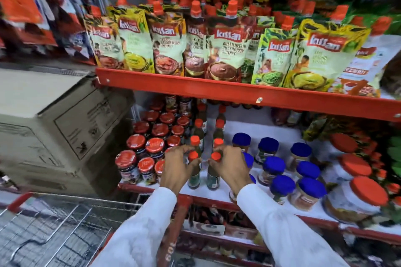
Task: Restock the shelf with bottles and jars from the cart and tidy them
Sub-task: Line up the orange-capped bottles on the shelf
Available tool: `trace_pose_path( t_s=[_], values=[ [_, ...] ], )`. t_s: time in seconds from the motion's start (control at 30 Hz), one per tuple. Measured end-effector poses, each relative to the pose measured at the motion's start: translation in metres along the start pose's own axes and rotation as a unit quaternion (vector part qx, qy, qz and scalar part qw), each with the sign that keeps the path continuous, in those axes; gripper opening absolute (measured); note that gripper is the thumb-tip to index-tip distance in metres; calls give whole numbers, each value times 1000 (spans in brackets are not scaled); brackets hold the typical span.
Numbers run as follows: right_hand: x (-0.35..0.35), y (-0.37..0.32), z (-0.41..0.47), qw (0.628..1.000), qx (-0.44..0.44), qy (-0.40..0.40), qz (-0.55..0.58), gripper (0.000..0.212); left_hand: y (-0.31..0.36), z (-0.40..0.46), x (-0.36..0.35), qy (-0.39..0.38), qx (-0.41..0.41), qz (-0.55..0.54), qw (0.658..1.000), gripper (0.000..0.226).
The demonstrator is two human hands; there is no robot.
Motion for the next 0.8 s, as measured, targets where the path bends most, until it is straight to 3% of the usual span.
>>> trace_pose_path(
  t_s=[0.13, 0.33, 0.43, 0.67, 0.8],
  values=[
    [-4, -7, 5, 999, 13, -30, -8, 12, 3, 6, 3, -23, -21, -9, 999, 18],
    [-11, -6, 1, 995, 21, -93, -11, 47, -3, 14, -6, -113, -23, -11, 993, 47],
    [-11, -7, -3, 994, 19, -108, -14, 55, -5, 13, -6, -116, -17, -30, 993, 47],
    [-6, 8, -6, 999, -43, -27, -8, 18, -2, 5, 3, -41, 1, -9, 999, 28],
    [-8, 7, -3, 999, -25, -24, -3, 26, -7, 11, 1, -51, 6, -14, 999, 26]
  ],
)
Point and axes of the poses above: each hand's wrist, its own z-axis towards the middle knuckle, its own x-axis out of the back of the hand, y = z × x, the point moved 9 cm from there along z, towards the middle knuckle, and after that the axes turned 15 degrees about -y, right-handed, at the moved point
